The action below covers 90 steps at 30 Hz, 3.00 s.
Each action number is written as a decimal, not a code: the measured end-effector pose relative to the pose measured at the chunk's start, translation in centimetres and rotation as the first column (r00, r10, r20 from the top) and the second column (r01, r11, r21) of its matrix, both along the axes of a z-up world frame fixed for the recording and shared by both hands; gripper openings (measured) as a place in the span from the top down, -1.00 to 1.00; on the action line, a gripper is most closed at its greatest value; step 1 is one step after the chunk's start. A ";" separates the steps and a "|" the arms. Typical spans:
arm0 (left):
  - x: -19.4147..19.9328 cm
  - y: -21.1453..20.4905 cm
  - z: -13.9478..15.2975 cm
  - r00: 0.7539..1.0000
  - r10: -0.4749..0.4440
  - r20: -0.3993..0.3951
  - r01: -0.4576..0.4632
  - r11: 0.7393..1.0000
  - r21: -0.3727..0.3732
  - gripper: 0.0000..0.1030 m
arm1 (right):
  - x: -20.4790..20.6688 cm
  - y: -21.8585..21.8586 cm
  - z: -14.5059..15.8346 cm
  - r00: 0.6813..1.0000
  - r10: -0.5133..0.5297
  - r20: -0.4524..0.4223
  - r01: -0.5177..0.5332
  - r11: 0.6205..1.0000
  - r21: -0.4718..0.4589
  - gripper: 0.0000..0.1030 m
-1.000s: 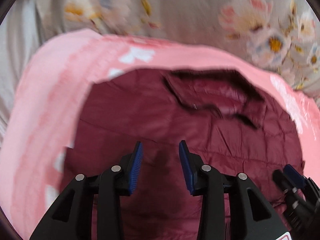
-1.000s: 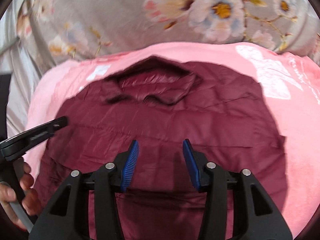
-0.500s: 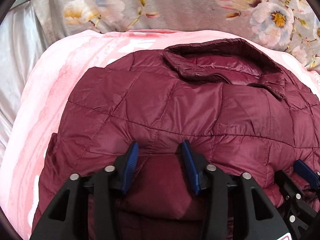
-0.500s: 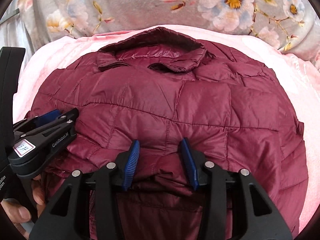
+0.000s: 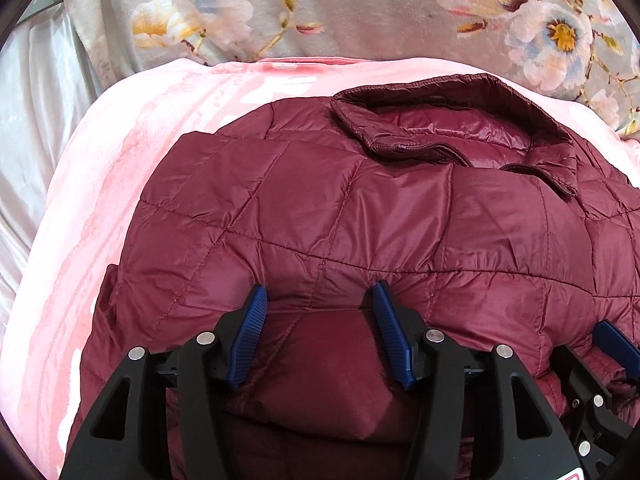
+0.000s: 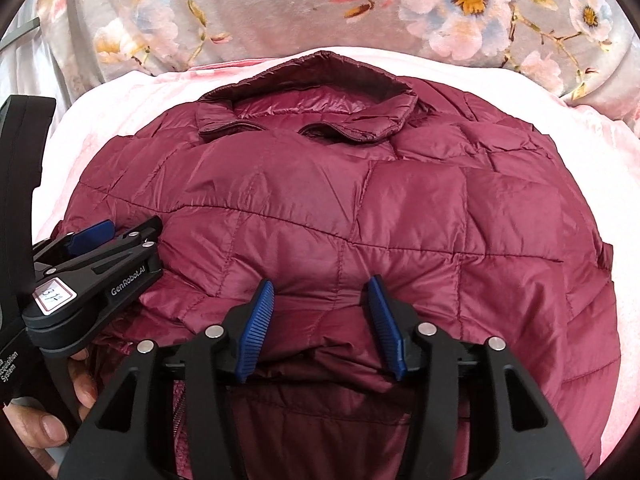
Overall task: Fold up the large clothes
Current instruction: 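Grasp the jacket hem with both grippers side by side, then lift the hem with both grippers and fold it up toward the collar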
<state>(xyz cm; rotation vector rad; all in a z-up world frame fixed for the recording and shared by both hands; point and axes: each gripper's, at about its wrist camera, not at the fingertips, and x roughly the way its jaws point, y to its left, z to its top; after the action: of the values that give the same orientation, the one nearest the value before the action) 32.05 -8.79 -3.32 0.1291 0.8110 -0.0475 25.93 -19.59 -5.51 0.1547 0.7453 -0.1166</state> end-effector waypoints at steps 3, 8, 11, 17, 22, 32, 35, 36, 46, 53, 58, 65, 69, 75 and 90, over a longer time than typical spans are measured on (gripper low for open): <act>0.2 0.9 0.5 0.999 -0.026 -0.020 0.024 0.997 -0.068 -0.08 | -0.5 -0.7 0.4 1.000 0.011 0.022 -0.012 0.998 0.059 -0.09; 2.0 3.9 3.8 0.991 -0.092 -0.099 0.062 0.960 -0.271 -0.08 | -0.2 -4.4 2.2 0.999 0.002 0.033 -0.010 0.970 0.242 -0.09; 4.3 5.1 6.8 0.990 -0.107 -0.095 0.064 0.925 -0.375 -0.08 | 1.4 -7.2 3.8 0.998 -0.030 0.062 0.006 0.934 0.358 -0.10; 11.3 2.5 6.6 0.960 -0.175 -0.218 0.063 0.895 -0.442 -0.08 | 6.5 -11.1 3.3 0.995 -0.091 0.046 0.052 0.840 0.540 -0.11; 14.5 1.4 2.4 0.909 -0.203 -0.365 -0.037 0.831 -0.555 -0.04 | 10.0 -12.8 0.4 0.992 -0.120 -0.040 0.114 0.713 0.692 0.08; 13.2 0.7 4.4 0.948 -0.252 -0.193 0.121 0.849 -0.515 0.83 | 9.3 -9.9 4.3 0.993 -0.077 0.087 0.037 0.918 0.395 0.87; 12.3 0.8 2.6 0.952 -0.247 -0.181 0.145 0.885 -0.443 0.85 | 9.1 -8.8 2.6 0.997 -0.071 0.037 0.060 0.970 0.237 0.87; 12.3 0.8 1.9 0.952 -0.246 -0.184 0.149 0.894 -0.424 0.85 | 9.2 -8.9 1.9 0.997 -0.070 0.020 0.064 0.975 0.213 0.87; 10.2 0.5 -0.5 0.973 -0.232 -0.020 0.215 0.930 -0.299 0.69 | 9.4 -7.0 -0.1 0.996 -0.081 0.029 0.080 0.995 0.053 0.85; 10.4 -0.3 -0.6 0.974 -0.225 -0.007 0.215 0.943 -0.255 0.67 | 9.3 -7.3 -0.3 0.996 -0.082 0.027 0.079 0.994 0.082 0.86; 10.1 -0.2 -0.5 0.975 -0.220 -0.001 0.213 0.945 -0.249 0.65 | 8.7 -8.1 -0.2 0.997 -0.073 0.029 0.068 0.987 0.143 0.81; 7.9 2.2 1.5 0.966 -0.258 -0.014 0.254 0.958 -0.134 0.66 | 4.7 -10.6 2.1 0.996 -0.091 0.004 0.088 0.980 0.177 0.72; 10.3 3.3 6.0 0.977 -0.213 -0.006 0.208 0.961 -0.183 0.66 | 6.2 -12.0 6.5 0.988 -0.130 0.081 0.112 0.975 0.190 0.72; 16.7 1.0 9.2 0.987 -0.159 -0.037 0.136 0.927 -0.350 0.66 | 13.1 -12.7 9.4 0.972 -0.169 0.160 0.107 0.936 0.335 0.68; 19.2 -1.6 1.8 0.980 -0.164 -0.115 0.125 0.950 -0.286 0.66 | 17.3 -10.3 2.4 0.996 -0.090 0.001 0.089 0.985 0.150 0.74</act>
<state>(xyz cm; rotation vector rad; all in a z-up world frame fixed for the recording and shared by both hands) 51.28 -10.40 -1.54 -0.0818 0.9229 -0.3111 43.19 -29.89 -3.09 0.3322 0.7391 -0.1456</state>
